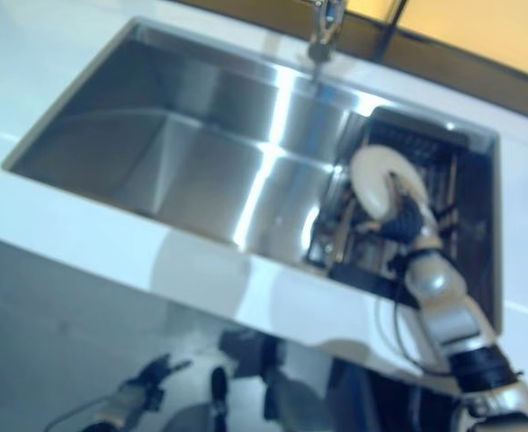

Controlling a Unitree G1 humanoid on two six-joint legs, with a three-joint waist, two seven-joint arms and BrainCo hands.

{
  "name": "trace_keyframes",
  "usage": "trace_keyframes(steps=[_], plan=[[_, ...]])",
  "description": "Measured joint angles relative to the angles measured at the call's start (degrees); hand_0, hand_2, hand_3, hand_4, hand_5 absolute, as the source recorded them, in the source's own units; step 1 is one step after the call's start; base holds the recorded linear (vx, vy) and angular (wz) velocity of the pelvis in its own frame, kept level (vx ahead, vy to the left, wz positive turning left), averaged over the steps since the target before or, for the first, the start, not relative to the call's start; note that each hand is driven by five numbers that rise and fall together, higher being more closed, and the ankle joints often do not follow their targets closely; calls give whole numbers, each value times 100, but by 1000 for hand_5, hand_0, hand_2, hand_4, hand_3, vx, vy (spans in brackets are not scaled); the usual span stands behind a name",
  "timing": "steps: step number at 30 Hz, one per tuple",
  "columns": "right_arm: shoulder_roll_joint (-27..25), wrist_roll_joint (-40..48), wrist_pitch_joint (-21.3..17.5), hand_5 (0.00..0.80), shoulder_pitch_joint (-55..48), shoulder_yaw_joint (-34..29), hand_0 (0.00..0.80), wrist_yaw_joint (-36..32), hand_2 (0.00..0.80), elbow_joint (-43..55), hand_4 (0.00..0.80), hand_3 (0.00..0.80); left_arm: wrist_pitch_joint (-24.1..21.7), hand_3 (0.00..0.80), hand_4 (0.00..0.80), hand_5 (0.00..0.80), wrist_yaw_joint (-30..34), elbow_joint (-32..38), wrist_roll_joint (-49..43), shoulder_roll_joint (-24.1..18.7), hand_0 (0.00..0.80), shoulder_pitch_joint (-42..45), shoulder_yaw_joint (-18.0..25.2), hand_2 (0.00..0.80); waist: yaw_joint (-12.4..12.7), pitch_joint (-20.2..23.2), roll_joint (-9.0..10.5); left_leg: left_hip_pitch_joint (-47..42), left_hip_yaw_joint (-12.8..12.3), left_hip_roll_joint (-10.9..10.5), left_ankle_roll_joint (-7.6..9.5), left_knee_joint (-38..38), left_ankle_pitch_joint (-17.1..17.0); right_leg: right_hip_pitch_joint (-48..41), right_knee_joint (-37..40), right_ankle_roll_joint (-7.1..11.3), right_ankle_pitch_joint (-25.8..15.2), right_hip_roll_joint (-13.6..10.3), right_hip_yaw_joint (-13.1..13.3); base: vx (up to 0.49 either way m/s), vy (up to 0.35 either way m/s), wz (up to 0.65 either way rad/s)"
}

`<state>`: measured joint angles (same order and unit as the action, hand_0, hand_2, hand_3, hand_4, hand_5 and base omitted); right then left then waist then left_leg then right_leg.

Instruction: Take plates into dishwasher

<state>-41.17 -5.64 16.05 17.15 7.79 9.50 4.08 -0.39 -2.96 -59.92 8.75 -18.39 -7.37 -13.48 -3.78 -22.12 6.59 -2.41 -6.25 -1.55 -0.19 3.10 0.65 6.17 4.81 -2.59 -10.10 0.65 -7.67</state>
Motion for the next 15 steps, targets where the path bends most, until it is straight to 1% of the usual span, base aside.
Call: trace_keyframes(steps=[2, 7, 11, 15], plan=[[2, -59, -130, 0, -50, 4, 0, -42, 0, 65, 0, 0, -2, 0, 0, 0, -3, 0, 4, 2, 0, -3, 0, 0, 1, -1, -2, 0, 5, 1, 0, 4, 0, 1, 0, 0, 0, 2, 0, 0, 0, 0], [11, -181, -274, 0, -154, 46, 0, 92, 0, 198, 0, 0, -5, 0, 0, 0, -36, -4, 132, 5, 0, -5, -1, 0, 0, -1, -1, -1, 5, 0, 1, 19, 0, 1, 0, 14, 9, 0, 0, 0, 0, 0], [33, -403, -382, 0, -169, 143, 0, 477, 0, 212, 0, 0, -13, 0, 0, 0, -59, -3, 153, 48, 0, -6, -3, 0, -2, 0, 0, -1, 4, 0, 1, 15, -1, 0, 0, 26, 18, -2, 0, 0, 0, 0], [129, -616, -407, 0, -121, 291, 0, 1061, 0, 192, 0, 0, -32, 0, 0, 0, -61, -10, 158, 104, 0, -7, -37, 0, 4, 0, 1, 5, 6, 0, 2, 0, -2, 0, 0, 28, 19, -2, 0, 0, 0, 0]])
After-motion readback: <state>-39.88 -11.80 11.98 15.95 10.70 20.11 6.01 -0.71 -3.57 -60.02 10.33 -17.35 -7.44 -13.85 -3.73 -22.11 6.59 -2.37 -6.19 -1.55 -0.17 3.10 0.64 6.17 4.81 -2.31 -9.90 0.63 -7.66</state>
